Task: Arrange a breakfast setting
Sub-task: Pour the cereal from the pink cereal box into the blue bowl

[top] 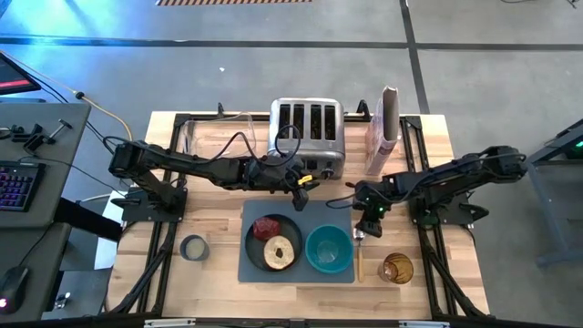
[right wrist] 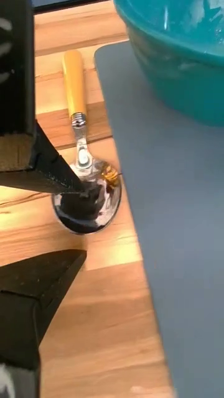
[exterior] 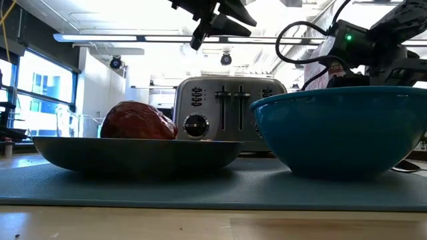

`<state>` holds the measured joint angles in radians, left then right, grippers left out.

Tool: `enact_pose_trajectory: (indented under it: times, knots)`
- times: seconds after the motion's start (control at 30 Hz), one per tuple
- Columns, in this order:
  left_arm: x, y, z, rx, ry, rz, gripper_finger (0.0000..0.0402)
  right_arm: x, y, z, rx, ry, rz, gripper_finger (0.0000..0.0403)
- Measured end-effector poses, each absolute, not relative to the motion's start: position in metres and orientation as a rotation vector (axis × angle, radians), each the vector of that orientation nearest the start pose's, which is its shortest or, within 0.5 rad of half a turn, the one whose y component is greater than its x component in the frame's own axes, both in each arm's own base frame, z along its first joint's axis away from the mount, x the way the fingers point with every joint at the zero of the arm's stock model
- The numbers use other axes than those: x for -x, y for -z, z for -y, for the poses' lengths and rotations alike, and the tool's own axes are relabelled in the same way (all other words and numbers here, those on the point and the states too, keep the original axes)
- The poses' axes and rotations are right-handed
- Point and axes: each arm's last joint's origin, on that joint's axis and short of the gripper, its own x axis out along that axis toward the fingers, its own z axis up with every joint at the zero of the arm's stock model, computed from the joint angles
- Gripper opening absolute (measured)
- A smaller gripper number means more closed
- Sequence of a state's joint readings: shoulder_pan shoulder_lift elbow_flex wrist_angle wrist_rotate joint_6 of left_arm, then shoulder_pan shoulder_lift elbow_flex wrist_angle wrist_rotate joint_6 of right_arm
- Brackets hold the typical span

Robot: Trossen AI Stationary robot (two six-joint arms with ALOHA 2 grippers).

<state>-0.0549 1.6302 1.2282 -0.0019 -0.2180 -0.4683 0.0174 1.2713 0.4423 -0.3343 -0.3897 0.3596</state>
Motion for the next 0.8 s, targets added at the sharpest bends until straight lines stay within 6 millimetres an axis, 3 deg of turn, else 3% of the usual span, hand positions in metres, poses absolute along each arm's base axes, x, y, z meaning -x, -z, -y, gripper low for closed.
enact_pose_trajectory:
  times: [0.3, 0.8]
  knots:
    - [-0.373, -0.289, 0.014, 0.406, -0.251, -0.355, 0.009, -0.178, -0.142, -0.014, -0.557, -0.135, -1.199, 0.0138]
    - [-0.373, -0.289, 0.013, 0.406, -0.254, -0.356, 0.009, -0.145, -0.173, -0.019, -0.793, -0.025, -1.179, 0.0138]
